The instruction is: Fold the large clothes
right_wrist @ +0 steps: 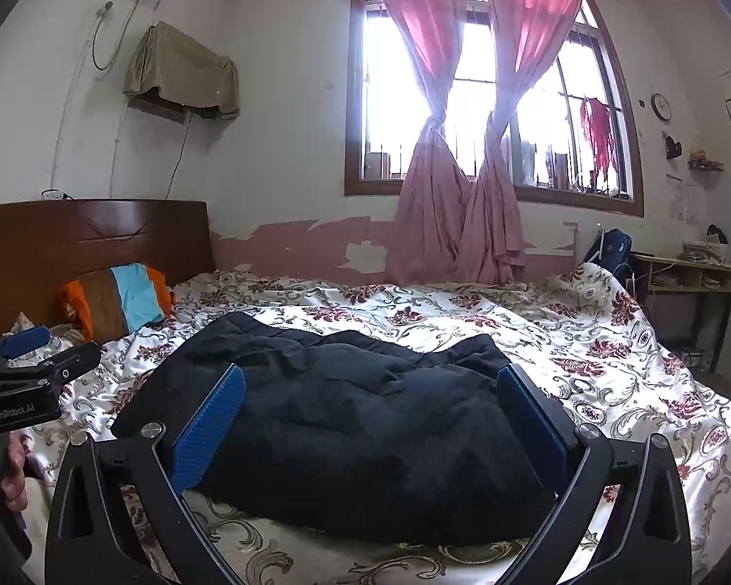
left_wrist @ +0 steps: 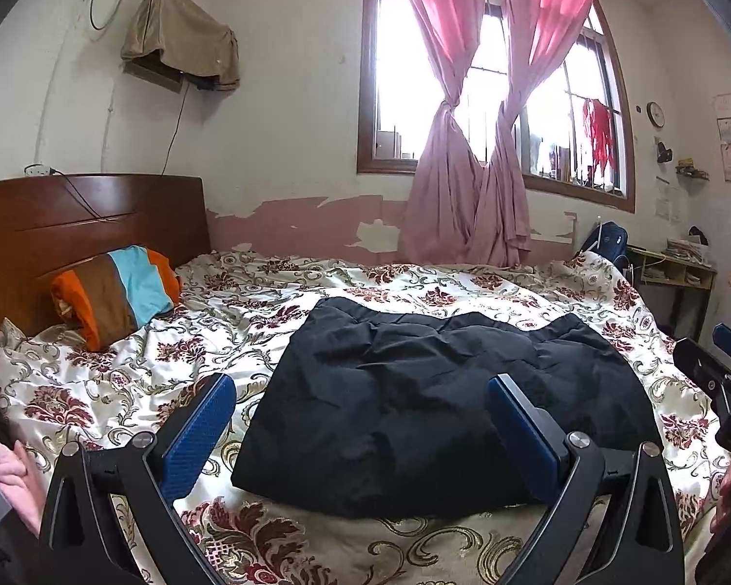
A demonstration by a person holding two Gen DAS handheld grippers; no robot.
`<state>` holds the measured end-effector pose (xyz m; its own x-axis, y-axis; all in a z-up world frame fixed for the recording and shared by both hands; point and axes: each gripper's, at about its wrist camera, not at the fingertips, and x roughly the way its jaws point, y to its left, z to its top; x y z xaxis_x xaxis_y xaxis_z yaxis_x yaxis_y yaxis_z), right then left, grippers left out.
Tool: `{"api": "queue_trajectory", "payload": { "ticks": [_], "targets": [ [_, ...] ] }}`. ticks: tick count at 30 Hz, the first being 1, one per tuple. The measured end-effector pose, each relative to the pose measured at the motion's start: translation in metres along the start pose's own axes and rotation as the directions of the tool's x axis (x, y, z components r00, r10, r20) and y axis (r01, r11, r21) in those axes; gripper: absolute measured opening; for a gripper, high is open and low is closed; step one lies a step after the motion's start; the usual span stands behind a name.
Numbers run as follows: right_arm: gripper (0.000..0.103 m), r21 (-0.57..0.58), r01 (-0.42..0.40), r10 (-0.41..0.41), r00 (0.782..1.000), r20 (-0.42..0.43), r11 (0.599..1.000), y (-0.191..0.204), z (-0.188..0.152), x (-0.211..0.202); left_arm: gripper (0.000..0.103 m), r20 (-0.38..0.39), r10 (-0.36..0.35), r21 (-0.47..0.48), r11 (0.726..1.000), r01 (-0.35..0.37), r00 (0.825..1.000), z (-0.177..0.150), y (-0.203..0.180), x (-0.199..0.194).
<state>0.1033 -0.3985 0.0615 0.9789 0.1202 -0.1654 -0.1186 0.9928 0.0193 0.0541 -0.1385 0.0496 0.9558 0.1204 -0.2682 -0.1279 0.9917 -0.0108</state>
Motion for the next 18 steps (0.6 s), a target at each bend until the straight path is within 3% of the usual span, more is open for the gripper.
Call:
{"api": "queue_trajectory", "payload": {
  "ticks": [10, 18],
  "targets": [
    [0.101, -0.017, -0.02, 0.02, 1.0, 0.002, 1.0, 0.006, -0.013, -0.006, 0.103, 0.02, -0.019, 0.048, 0.999, 0.018, 1.0, -0.012, -0.003, -0.01],
    [0.101, -0.016, 0.017, -0.017, 1.0, 0.001, 1.0, 0.012, -0.032, -0.017, 0.103, -0.018, 0.003, 0.062, 0.998, -0.002, 1.0, -0.032, -0.001, -0.013]
  ]
}}
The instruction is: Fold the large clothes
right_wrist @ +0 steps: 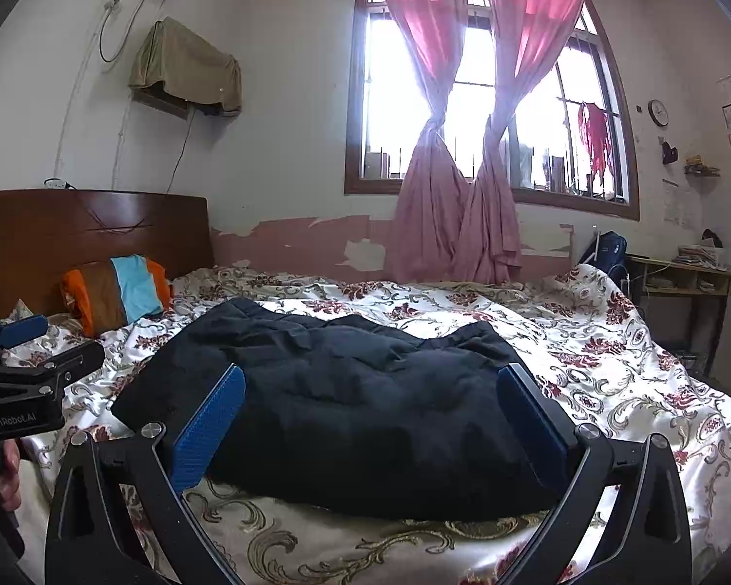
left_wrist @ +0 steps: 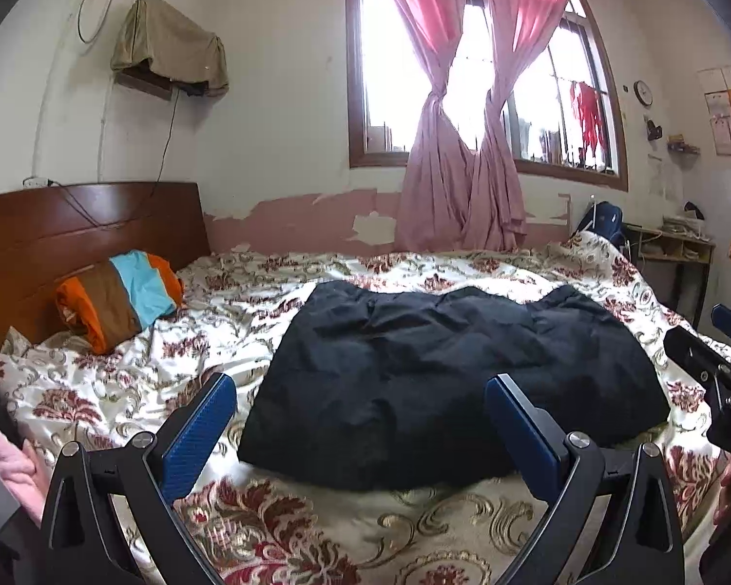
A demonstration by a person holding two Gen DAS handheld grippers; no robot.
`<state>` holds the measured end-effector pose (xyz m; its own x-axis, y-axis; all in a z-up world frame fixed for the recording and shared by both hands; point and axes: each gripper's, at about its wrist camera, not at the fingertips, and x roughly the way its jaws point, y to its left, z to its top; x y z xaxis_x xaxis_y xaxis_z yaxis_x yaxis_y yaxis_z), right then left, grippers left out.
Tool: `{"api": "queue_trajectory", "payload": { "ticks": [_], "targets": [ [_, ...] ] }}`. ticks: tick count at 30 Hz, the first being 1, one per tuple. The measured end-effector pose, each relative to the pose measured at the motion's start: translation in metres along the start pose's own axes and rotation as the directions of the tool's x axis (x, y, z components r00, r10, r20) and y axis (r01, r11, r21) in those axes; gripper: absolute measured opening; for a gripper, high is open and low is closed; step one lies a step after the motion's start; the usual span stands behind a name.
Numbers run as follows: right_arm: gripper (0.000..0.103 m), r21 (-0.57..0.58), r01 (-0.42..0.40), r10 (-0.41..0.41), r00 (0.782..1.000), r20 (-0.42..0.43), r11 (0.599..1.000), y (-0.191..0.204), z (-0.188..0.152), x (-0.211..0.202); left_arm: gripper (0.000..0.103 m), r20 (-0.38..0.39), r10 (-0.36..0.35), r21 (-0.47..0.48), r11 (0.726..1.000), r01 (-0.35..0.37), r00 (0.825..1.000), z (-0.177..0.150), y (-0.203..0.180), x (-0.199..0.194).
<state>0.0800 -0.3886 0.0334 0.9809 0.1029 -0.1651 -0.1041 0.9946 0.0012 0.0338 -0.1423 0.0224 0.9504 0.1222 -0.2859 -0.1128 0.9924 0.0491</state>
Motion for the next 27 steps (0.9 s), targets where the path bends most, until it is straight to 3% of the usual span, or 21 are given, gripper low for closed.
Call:
{"api": "queue_trajectory", "payload": {
  "ticks": [27],
  "targets": [
    [0.101, 0.002, 0.014, -0.014, 0.992, -0.125, 1.0, 0.009, -0.047, 0.006, 0.103, -0.107, 0.009, 0.006, 1.0, -0.009, 0.994, -0.044, 0.012, 0.01]
  ]
}}
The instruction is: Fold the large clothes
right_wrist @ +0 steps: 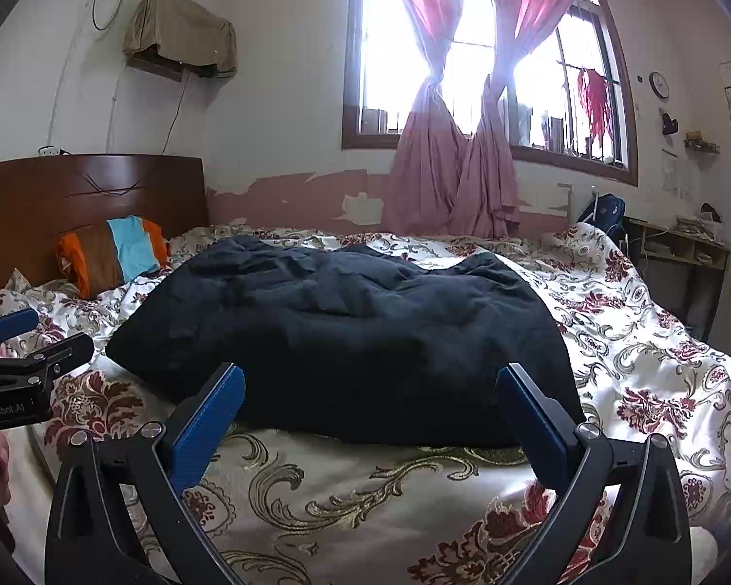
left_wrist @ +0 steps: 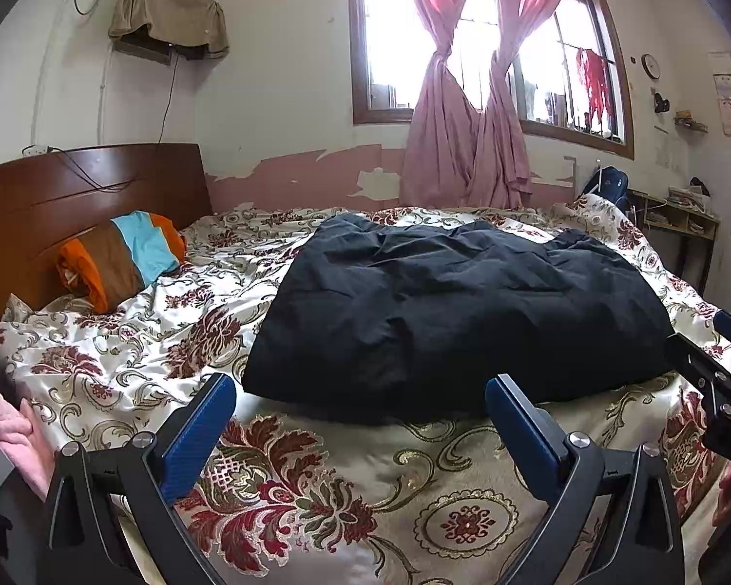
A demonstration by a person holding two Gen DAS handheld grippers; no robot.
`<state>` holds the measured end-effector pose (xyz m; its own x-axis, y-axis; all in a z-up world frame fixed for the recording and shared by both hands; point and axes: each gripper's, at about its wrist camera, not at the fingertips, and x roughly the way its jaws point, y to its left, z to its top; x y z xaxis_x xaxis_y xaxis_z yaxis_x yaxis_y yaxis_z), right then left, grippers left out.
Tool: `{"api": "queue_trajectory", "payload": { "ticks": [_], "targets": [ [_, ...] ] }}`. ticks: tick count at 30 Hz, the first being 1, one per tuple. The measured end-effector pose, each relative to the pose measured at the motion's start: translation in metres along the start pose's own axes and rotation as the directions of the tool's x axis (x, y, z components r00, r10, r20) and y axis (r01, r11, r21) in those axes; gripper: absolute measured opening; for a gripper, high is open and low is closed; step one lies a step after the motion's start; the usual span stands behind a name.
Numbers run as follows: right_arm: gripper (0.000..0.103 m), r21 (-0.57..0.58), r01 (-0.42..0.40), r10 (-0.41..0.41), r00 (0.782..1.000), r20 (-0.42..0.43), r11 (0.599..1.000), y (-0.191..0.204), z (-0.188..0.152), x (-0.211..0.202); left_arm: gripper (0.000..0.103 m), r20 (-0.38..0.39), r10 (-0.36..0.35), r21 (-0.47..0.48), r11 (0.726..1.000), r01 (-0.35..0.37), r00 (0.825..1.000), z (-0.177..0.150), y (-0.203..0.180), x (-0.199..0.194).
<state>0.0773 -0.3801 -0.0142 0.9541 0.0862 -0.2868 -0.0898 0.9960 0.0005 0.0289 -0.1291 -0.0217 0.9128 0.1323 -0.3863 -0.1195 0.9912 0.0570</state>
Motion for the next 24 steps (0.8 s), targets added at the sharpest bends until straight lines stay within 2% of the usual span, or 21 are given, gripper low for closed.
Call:
{"api": "queue_trajectory", "payload": {
  "ticks": [24],
  "targets": [
    [0.101, 0.013, -0.004, 0.005, 0.998, -0.058, 1.0, 0.001, -0.011, 0.007, 0.103, -0.021, 0.001, 0.005, 1.0, -0.001, 1.0, -0.011, -0.003, 0.003]
  ]
}}
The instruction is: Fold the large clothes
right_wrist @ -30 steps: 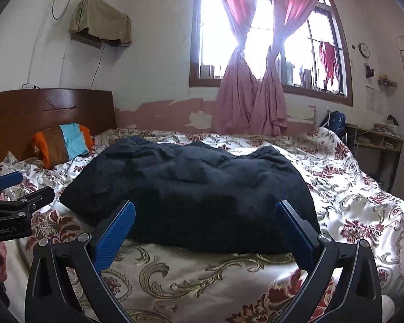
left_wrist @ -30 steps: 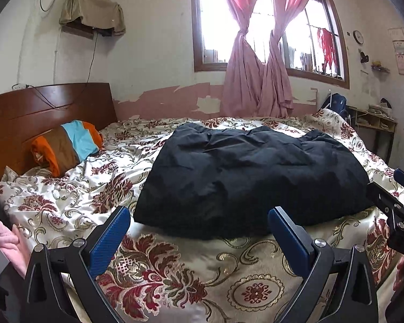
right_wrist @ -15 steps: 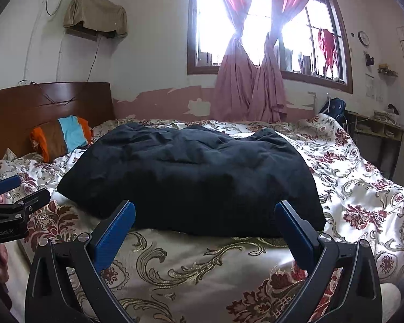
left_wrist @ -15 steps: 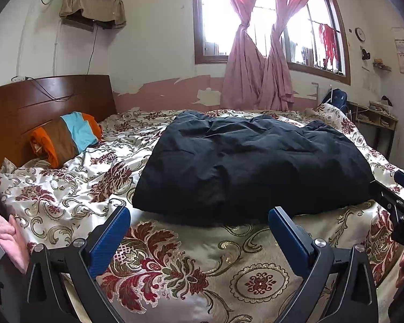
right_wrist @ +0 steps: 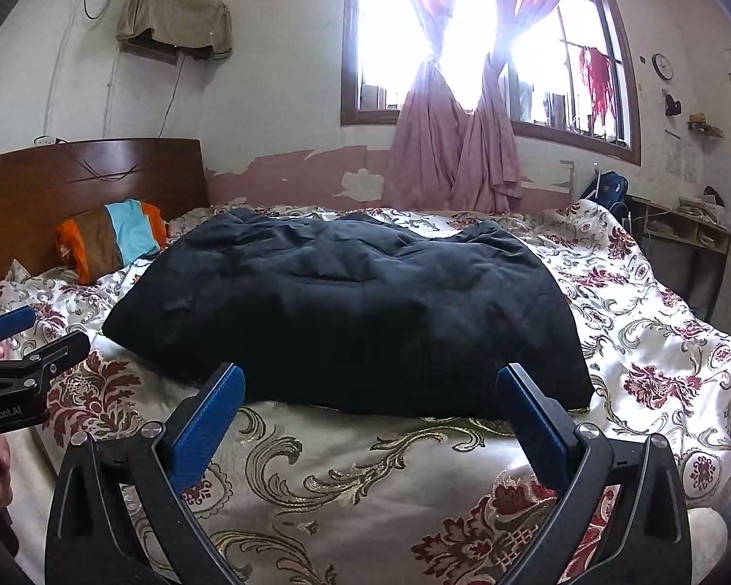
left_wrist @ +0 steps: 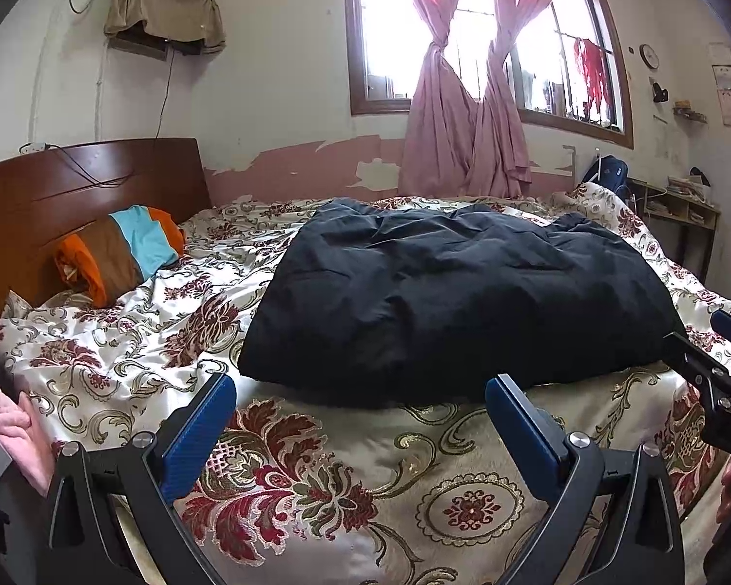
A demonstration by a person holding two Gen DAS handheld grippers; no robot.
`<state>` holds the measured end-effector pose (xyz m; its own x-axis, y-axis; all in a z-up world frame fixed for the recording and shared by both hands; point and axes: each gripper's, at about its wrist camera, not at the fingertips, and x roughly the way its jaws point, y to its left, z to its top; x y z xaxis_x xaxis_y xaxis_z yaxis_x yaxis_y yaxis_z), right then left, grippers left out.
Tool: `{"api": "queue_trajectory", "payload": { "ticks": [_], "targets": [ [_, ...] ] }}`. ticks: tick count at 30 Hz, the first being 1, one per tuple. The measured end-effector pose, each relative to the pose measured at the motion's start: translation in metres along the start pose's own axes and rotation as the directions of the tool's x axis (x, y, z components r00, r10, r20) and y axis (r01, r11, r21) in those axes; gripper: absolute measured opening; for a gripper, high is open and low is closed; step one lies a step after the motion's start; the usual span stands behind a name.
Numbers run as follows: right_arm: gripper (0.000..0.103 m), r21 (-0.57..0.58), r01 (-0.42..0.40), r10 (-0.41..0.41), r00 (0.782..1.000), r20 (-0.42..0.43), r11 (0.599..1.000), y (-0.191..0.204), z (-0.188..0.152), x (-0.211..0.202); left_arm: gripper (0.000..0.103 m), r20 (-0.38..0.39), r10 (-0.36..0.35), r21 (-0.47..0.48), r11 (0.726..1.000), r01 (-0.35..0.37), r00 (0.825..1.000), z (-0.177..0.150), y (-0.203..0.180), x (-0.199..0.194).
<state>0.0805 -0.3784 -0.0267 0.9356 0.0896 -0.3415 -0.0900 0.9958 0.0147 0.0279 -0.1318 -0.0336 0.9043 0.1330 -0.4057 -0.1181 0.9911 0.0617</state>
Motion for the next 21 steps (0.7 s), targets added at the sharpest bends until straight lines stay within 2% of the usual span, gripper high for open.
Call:
{"api": "queue_trajectory", "payload": {
  "ticks": [21],
  "targets": [
    [0.101, 0.015, 0.005, -0.005, 1.0, 0.004, 1.0, 0.0006, 0.0012, -0.0005, 0.103, -0.004, -0.005, 0.001, 1.0, 0.005, 1.0, -0.0027, 0.0023, 0.0019]
  ]
}}
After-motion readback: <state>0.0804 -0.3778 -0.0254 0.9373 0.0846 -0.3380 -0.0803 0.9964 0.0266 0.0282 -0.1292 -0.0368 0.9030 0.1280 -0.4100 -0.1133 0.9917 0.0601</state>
